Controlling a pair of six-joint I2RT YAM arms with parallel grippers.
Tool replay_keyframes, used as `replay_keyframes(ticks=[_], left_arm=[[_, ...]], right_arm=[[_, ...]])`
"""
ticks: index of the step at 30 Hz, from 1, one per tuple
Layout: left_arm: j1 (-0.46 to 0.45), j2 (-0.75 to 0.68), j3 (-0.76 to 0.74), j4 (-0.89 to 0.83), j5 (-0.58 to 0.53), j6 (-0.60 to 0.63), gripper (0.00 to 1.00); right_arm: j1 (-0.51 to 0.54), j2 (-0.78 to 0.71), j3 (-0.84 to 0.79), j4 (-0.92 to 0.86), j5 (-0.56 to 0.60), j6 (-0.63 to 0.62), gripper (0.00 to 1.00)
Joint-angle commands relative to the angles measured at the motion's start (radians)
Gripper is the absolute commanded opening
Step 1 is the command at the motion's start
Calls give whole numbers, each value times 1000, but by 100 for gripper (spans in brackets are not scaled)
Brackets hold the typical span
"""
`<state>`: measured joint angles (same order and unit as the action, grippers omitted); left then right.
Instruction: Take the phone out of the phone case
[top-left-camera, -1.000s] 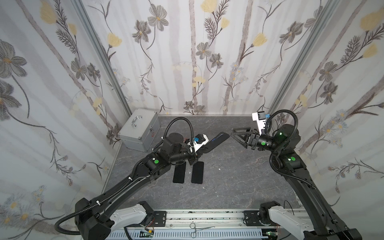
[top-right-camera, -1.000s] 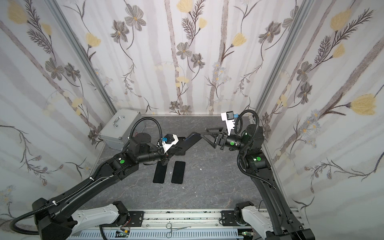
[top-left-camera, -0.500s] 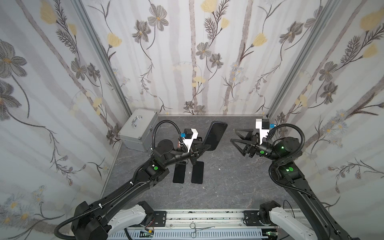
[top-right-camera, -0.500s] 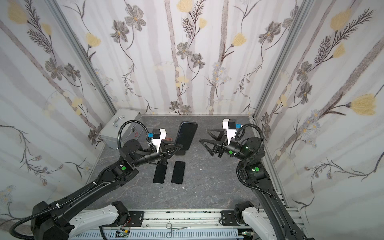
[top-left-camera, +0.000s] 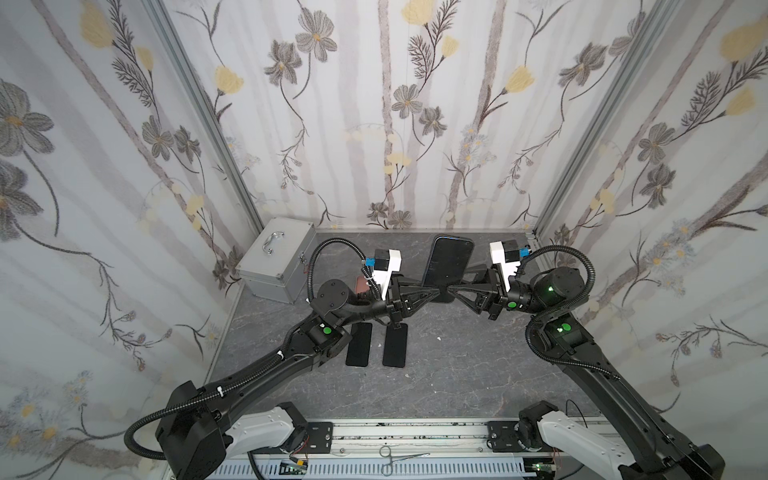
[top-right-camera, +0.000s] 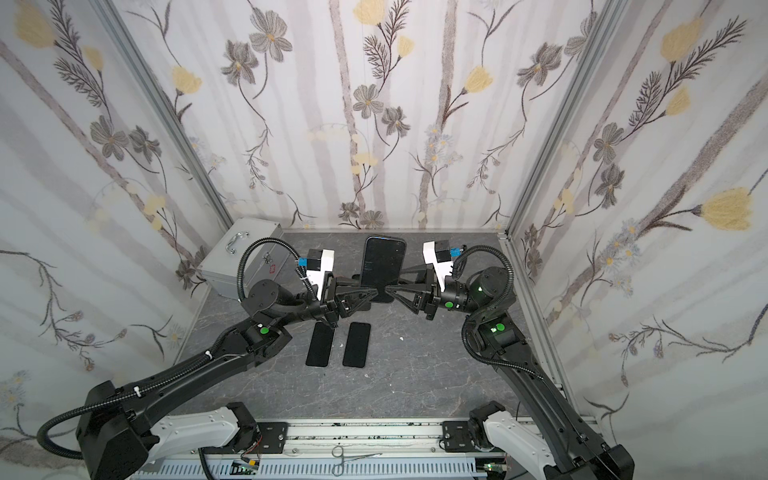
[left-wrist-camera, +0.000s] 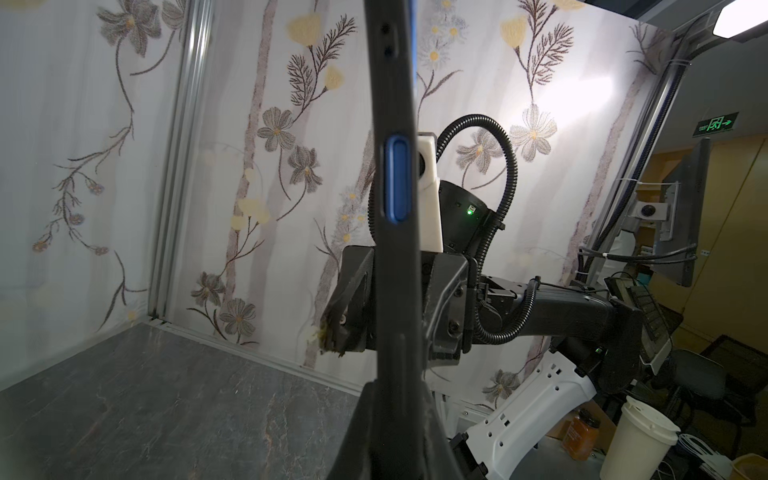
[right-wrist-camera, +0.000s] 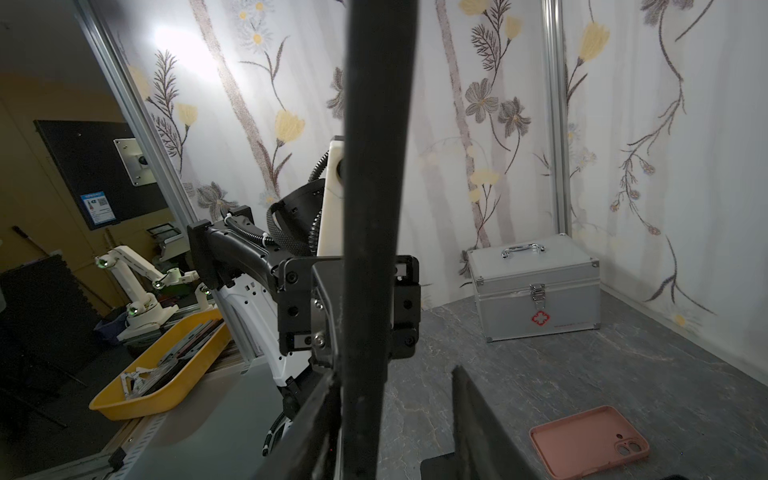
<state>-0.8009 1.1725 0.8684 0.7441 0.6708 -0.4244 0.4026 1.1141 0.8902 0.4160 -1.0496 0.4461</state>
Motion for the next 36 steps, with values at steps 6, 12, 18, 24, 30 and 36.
replay_keyframes(ticks=[6,12,18,24,30,36], left_arm=[[-6,19,20,95,32,-20,0],[-5,19,18,95,32,-18,0],[-6,39,24,94,51,-32,0],[-3,62,26,92,65,-36,0],[15,30,21,67,1,13,41],[24,-87,39,-148,-201,291,49]], right_arm=[[6,21,51,-159,-127,-122,29],[6,21,62,-205,-144,-152,17],[6,26,84,-253,-160,-177,13],[7,24,113,-333,-155,-233,1],[-5,-14,109,-333,-79,-253,0],[-13,-63,85,-399,141,-370,0]])
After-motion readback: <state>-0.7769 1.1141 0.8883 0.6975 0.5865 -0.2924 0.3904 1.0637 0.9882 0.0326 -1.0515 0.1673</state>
